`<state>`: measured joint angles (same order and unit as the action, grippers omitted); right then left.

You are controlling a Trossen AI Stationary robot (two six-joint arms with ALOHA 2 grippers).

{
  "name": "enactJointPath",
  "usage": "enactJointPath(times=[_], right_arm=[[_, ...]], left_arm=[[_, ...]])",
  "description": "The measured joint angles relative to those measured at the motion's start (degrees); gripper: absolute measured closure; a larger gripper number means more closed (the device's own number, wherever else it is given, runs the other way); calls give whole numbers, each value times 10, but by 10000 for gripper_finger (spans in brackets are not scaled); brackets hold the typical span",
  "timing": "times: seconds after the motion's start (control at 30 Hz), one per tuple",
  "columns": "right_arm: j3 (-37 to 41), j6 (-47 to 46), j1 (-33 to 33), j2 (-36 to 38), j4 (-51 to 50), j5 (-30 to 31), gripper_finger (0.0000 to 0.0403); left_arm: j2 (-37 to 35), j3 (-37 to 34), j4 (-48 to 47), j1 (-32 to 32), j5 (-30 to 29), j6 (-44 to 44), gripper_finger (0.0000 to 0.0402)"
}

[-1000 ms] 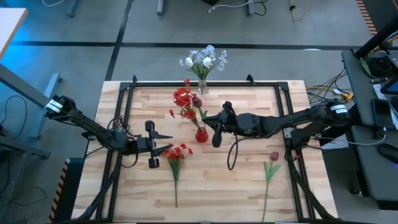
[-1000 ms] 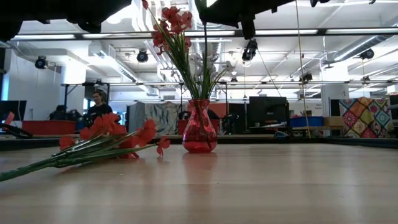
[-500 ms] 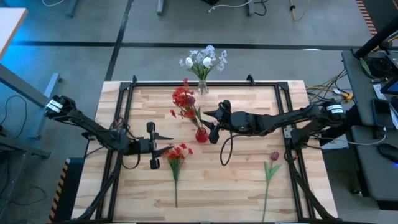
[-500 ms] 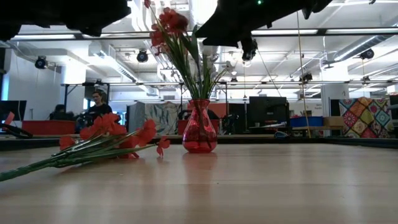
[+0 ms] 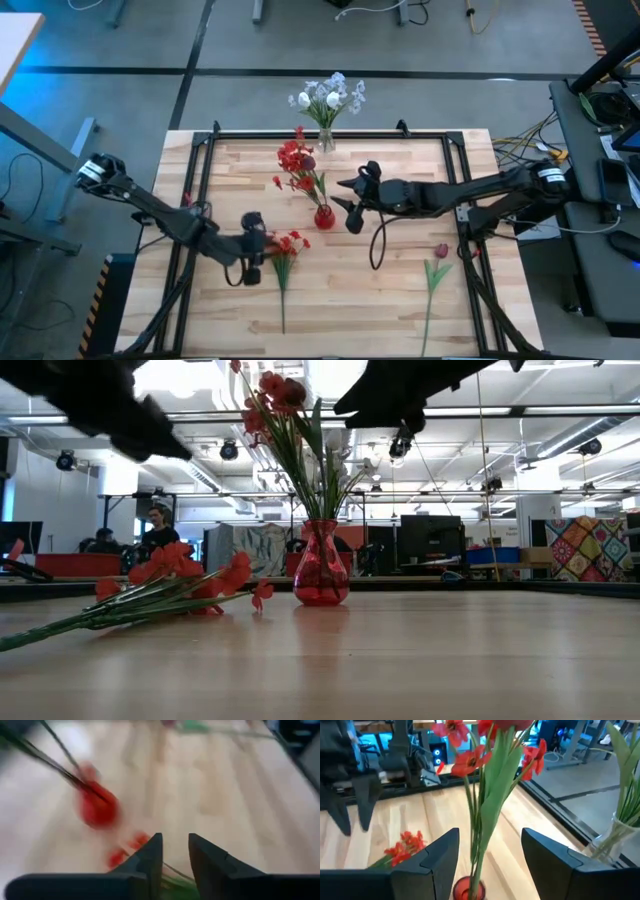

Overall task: Sort flowers into vase by color
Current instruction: Put the red flowers into the red vase

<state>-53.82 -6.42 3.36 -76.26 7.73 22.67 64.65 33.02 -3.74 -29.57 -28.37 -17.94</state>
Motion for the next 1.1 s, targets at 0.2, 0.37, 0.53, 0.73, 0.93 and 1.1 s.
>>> enactJointPath(times=[0.2, 0.37, 0.53, 0.73, 0.93, 1.1], right_arm=[[0, -4, 8, 5, -13, 1, 197], [0, -4, 8, 7, -17, 0, 197], [0, -1, 11, 8, -28, -1, 197], [0, -3, 17, 8, -47, -2, 197], [0, -2, 27, 8, -46, -2, 197], [0, -1, 34, 8, -46, -1, 197]], left_arm=[[81, 23, -22, -36, 70, -214, 363], [154, 85, -111, -33, 103, -385, 365], [214, 135, -170, -20, 192, -494, 319], [278, 172, -167, -9, 239, -561, 222], [323, 179, -165, 1, 261, -609, 168], [332, 180, -163, 8, 259, -613, 170]])
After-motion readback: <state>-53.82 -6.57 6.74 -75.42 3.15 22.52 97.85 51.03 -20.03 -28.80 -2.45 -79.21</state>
